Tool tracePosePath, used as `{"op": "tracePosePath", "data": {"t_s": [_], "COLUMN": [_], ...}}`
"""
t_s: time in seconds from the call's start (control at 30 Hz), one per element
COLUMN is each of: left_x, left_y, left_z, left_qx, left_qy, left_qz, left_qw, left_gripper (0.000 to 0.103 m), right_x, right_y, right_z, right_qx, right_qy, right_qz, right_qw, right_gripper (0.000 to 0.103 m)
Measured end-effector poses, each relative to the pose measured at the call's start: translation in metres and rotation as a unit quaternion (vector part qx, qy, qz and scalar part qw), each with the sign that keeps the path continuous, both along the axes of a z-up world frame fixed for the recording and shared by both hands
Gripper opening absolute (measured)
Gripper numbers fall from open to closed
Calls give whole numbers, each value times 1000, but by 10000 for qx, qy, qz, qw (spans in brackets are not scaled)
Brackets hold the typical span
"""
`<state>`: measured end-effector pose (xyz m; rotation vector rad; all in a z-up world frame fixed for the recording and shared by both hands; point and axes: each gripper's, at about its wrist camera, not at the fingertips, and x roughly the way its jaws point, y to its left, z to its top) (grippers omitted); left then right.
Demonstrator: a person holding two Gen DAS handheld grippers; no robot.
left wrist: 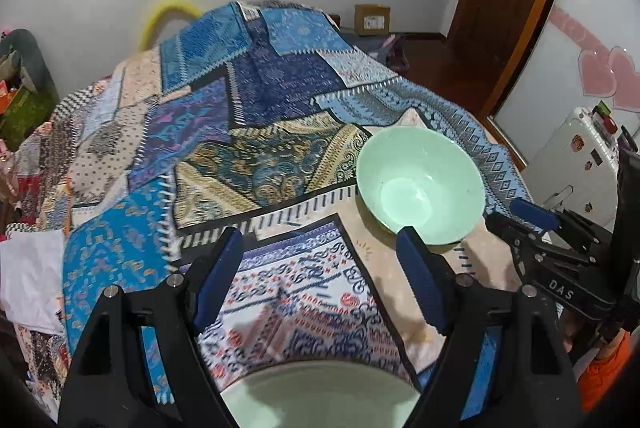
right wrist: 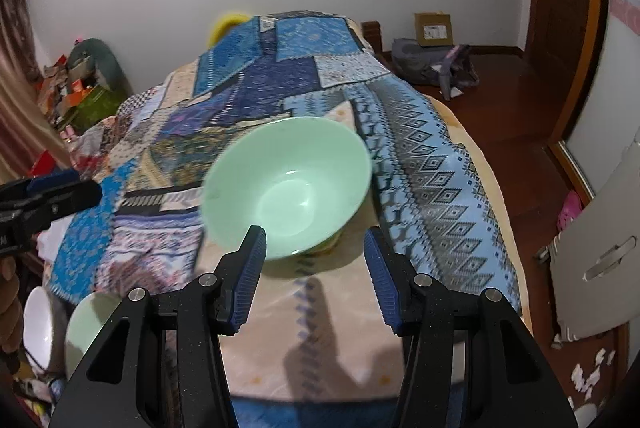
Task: Organize plates and bowls
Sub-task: 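Move the left gripper to the pale green bowl rim and close it, then lift the pale green bowl with the left gripper and carry it to the white bowl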
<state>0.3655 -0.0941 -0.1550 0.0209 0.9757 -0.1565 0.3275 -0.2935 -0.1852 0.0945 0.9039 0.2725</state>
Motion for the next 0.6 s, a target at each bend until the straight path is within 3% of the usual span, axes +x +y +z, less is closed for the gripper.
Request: {"op": "tracePosePath", "data": {"t_s": [0.17, 0.27, 0.4, 0.6], "left_x": [24, 33, 47, 55], "left_y": [-10, -13, -13, -18], "left_z": [-26, -37, -51, -63], "left_qx": [53, 100, 131, 80], "left_qy": [176, 228, 335, 409], "left_qz": [-87, -131, -90, -187], "left_qw": [9998, 9996, 9993, 9990], "left_gripper": [79, 79, 79, 77], "right_x": [23, 35, 45, 50], "right_y": [-6, -8, -2, 11], "right_z": [-17, -25, -30, -39], "right_qx": [-113, -157, -220, -485], "right_qy": [51, 109, 106, 107], "right_qz": [-74, -65, 79, 250], "right_qw": [9999, 9998, 9997, 9985], "right_gripper": [46, 34, 25, 23]}}
